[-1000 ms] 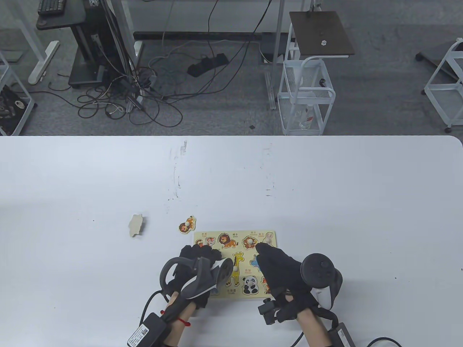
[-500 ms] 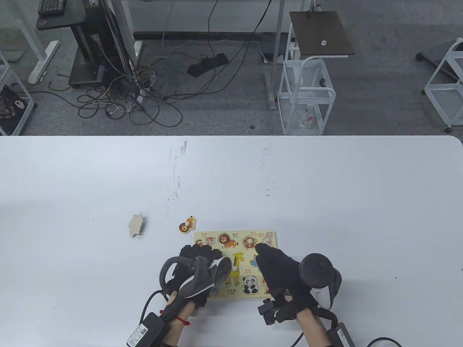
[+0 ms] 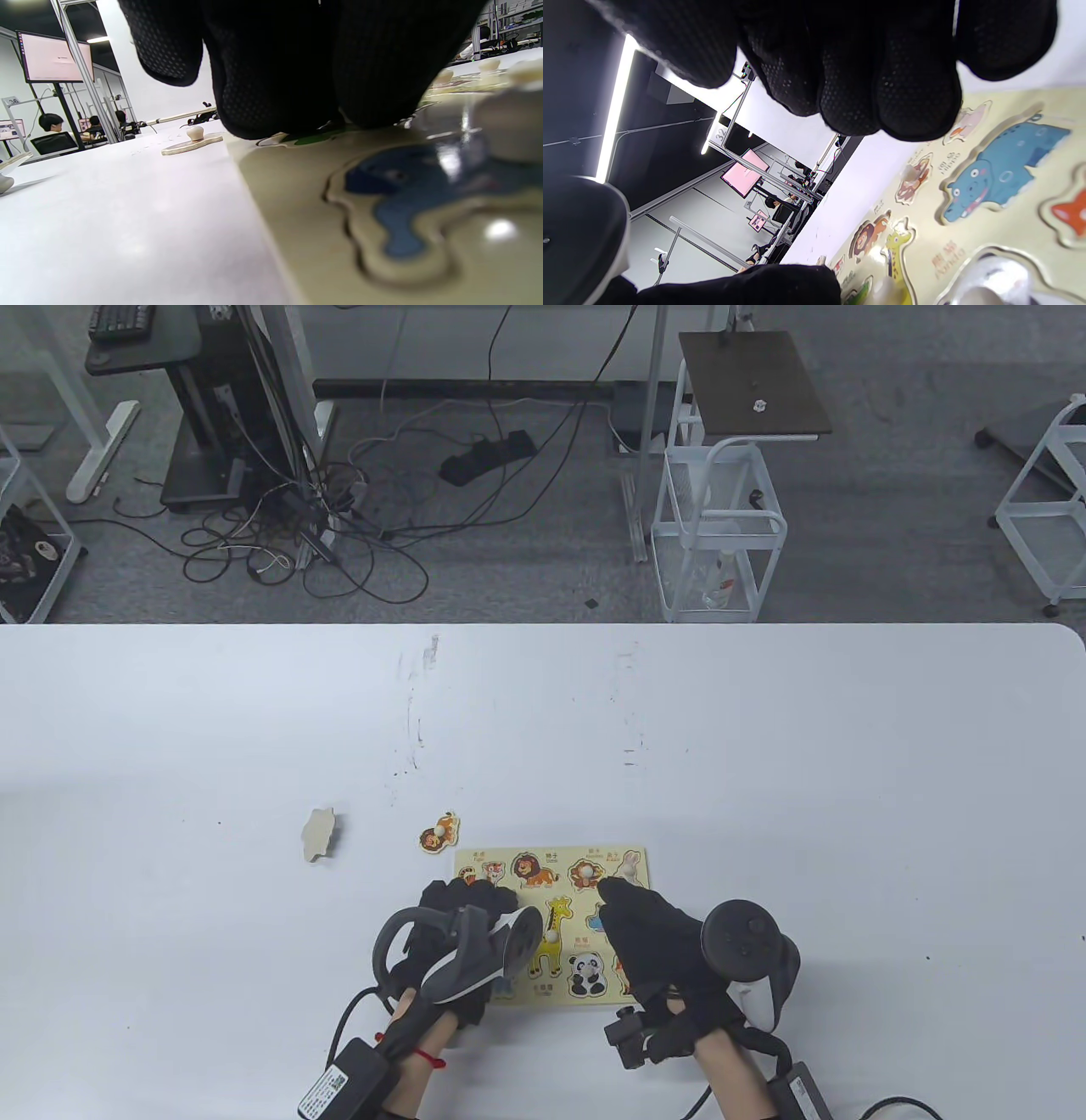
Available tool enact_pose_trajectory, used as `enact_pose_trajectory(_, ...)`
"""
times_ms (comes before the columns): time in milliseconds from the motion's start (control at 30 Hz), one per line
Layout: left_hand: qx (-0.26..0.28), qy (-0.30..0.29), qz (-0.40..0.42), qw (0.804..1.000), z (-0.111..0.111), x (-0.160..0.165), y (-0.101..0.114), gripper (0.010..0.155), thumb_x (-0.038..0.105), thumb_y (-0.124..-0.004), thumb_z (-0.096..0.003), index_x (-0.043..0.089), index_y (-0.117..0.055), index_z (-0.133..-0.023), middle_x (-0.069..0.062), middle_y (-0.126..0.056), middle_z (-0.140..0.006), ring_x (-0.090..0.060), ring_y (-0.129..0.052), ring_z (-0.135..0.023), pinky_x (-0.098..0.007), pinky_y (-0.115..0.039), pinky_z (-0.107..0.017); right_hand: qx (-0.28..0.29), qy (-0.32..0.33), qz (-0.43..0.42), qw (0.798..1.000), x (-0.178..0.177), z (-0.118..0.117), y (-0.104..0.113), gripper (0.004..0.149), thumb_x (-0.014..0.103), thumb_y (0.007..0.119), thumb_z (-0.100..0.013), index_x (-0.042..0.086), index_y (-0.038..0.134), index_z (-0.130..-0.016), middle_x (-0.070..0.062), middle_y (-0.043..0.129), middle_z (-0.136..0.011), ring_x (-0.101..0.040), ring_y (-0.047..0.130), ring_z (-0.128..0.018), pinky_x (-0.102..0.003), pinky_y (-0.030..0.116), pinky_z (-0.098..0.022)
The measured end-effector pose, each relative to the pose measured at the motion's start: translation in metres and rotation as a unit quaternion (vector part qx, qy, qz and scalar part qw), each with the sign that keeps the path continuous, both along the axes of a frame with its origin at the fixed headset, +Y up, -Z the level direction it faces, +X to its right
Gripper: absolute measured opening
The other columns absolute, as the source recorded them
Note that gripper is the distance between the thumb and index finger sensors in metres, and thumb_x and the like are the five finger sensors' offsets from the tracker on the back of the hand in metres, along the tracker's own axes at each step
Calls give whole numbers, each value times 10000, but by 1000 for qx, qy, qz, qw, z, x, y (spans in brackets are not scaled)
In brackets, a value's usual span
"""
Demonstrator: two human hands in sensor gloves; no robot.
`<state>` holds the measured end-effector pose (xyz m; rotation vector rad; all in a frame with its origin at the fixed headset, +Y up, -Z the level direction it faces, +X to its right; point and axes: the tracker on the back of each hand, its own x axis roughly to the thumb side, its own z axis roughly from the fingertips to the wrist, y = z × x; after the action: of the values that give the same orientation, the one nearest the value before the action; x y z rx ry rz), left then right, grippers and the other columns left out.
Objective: Fit puzzle pieces into frame
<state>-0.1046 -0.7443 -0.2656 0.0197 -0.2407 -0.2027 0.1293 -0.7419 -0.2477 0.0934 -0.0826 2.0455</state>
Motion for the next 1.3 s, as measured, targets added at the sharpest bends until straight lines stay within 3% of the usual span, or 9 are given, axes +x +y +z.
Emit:
enact_pose_trajectory(200,0,1,32,999,2,-6,10,519,445,-912,-401,351,-862,-909,33,-967,-897,-170,-1046,-737,-472,-768,-705,2,1,-1,1000,0,0,1,582,463,782,-418,93,855,-860,-185,891,-787,-464,968,-563,-665,703,-489)
enact_pose_trajectory(567,38,37,133,990,15,-34,62,572,481,-883,-409,328,-816,-956,-25,-867,-1021,-261,-969,-880,-520,-690,-752,11,-12,-2,1000,4,3,7,597,474,785,-417,168,789,-930,-179,771,-911,-504,878,-696,-667,676,-513)
enact_pose_trajectory(833,27,64,109,992,-10,-58,99,593,492,-870,-413,334,-794,-979,-53,-821,-1065,-299,-940,-922,-537,-673,-759,20,-13,-1,1000,9,3,13,608,483,786,-417,173,778,-940,-169,752,-943,-528,836,-774,-681,658,-536)
enact_pose_trajectory(1000,-14,73,67,995,-42,-59,96,591,482,-879,-409,342,-793,-977,-52,-823,-1062,-296,-951,-907,-534,-682,-754,24,-20,7,999,14,2,14,611,486,784,-418,173,775,-942,-164,751,-948,-530,826,-791,-685,651,-543)
enact_pose_trajectory(1300,-88,110,-4,990,-101,-53,55,589,461,-901,-396,348,-797,-965,-23,-878,-1010,-240,-1008,-831,-502,-730,-727,16,-31,10,999,20,0,13,613,486,782,-419,167,773,-942,-167,753,-944,-531,826,-791,-686,648,-545)
